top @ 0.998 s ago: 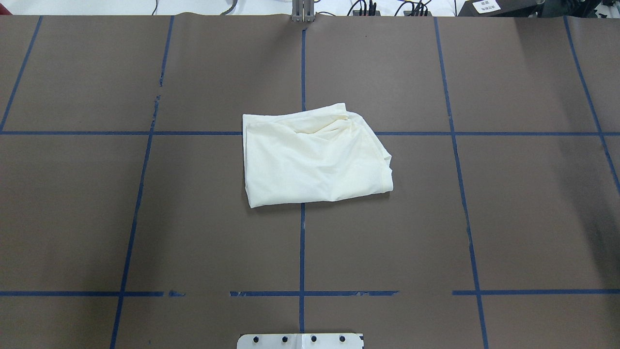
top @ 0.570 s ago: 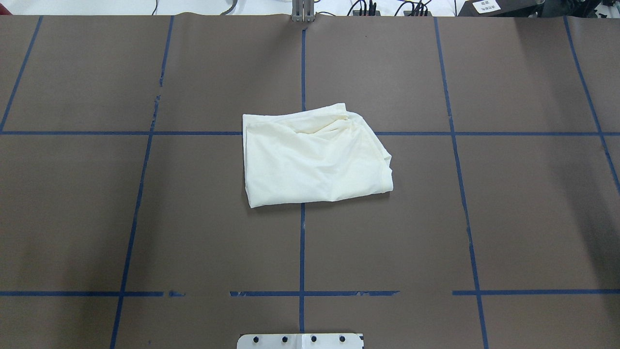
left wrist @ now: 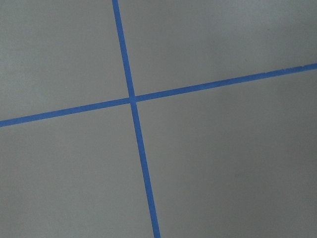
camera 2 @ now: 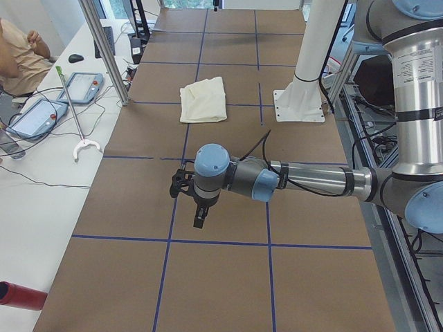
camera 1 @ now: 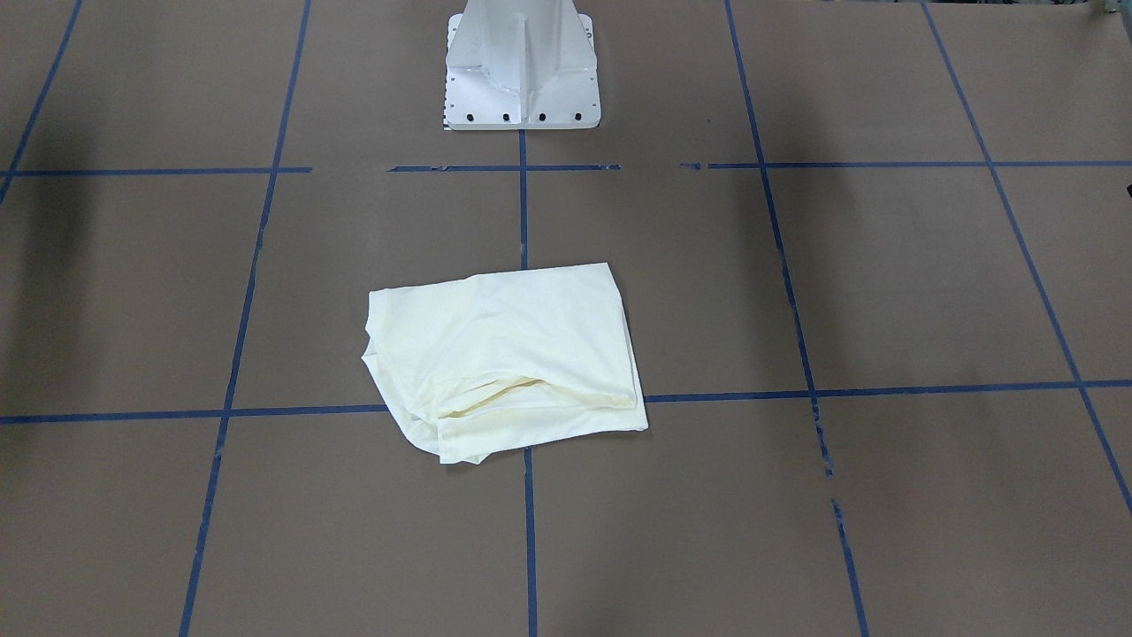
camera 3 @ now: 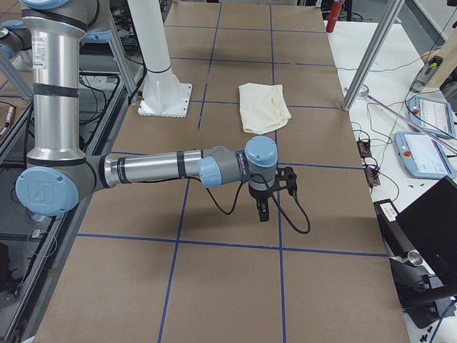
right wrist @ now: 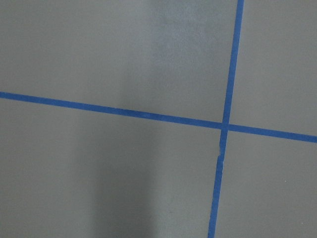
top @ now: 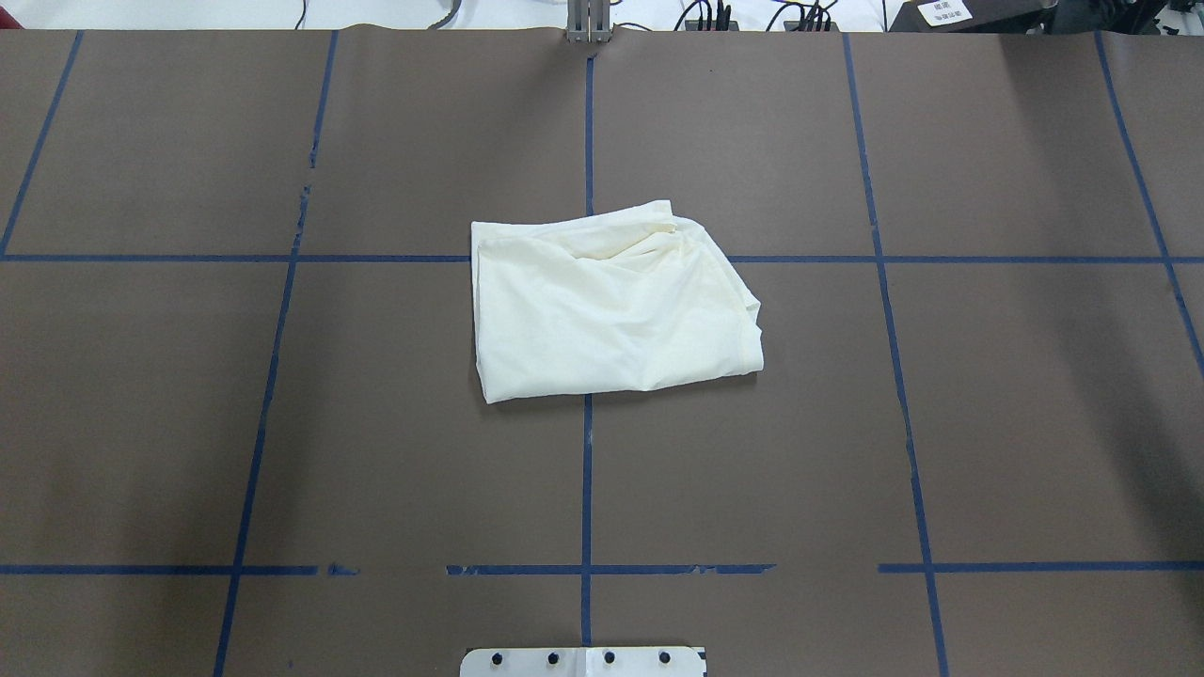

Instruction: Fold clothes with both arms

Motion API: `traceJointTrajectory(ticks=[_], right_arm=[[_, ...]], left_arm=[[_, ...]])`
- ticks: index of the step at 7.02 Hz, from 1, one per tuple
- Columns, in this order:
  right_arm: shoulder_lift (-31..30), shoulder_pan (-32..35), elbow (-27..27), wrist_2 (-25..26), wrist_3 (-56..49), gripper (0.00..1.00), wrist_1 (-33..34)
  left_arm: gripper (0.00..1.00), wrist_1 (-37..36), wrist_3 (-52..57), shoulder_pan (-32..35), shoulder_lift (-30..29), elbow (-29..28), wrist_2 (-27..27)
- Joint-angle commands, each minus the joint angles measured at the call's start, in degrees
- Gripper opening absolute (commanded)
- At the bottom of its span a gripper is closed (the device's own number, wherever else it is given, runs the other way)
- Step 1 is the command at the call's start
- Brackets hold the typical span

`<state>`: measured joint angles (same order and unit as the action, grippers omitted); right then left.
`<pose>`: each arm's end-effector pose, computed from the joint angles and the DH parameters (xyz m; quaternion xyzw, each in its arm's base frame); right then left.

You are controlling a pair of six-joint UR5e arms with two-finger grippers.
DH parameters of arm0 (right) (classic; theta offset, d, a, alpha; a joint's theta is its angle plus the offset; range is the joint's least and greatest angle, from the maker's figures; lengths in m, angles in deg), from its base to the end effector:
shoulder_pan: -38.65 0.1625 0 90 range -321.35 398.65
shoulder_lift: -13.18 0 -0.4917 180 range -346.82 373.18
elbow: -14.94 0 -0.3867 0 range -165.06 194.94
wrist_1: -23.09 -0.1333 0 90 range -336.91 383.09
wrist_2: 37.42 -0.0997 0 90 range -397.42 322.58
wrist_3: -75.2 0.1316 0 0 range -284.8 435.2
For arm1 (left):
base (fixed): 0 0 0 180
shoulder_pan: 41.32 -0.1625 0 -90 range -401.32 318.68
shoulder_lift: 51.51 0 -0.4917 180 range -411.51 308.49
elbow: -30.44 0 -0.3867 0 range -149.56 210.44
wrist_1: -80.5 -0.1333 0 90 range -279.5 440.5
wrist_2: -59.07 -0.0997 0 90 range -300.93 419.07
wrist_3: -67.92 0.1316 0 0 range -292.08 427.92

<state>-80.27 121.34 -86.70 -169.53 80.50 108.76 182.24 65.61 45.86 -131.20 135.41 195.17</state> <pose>-0.0153 -0.4736 0.6719 0.0619 -0.3661 -0.0554 0.9268 -0.0178 -0.4202 0.6742 0.1138 0.3930 0.0599 0.9105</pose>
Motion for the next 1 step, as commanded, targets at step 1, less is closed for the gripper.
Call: traceJointTrajectory(ticks=[1], right_arm=[[-1.72,-1.22,-0.67,6.25,-10.8,1.0,7.66]], left_arm=[[1.0,-0.05,0.03,0.1,0.41,2.17,0.13]])
